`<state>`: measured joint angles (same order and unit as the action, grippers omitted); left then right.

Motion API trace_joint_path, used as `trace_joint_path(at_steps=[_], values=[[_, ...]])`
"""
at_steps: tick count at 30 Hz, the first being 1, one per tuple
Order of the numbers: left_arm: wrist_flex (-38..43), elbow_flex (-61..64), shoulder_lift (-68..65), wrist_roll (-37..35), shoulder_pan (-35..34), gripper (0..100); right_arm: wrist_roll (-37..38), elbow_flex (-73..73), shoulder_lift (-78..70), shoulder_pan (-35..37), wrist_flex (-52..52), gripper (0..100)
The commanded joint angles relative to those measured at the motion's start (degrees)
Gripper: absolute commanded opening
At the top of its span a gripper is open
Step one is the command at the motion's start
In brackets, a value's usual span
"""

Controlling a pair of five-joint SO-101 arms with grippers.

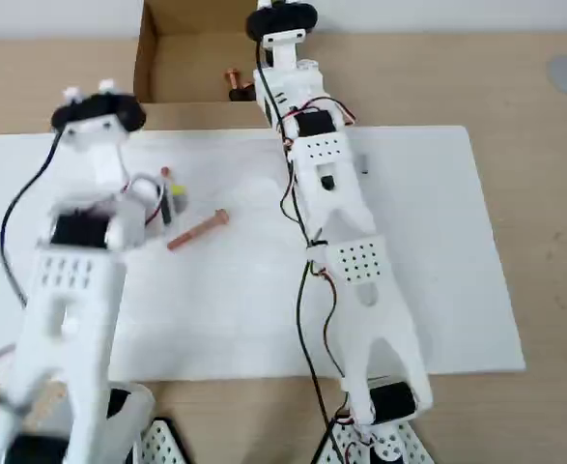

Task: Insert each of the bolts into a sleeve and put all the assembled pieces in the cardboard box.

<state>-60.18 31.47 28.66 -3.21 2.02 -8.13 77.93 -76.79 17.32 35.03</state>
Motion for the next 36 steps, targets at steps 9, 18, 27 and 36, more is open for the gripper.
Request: trace_joint_path(at_steps=[9,18,27,36], values=[[-10.46,-30.42,-34.15,-2.9,-0.97,20,0.18,5.23,1.36,-1.01,4.48,21.0],[-24.35,-51.87,-50.07,-8.62,-1.76,20,0.18,8.75,1.89,-1.45,12.92,21.0],[-34.46,-66.73,-65.27,0.35,-2.11,20,-1.32,17.54,8.04,-4.7,32.7,21.0],[-40.09,-71.3,-68.7,25.23,1.49,20,-2.29,17.36,23.34,-9.1,45.45,21.0]])
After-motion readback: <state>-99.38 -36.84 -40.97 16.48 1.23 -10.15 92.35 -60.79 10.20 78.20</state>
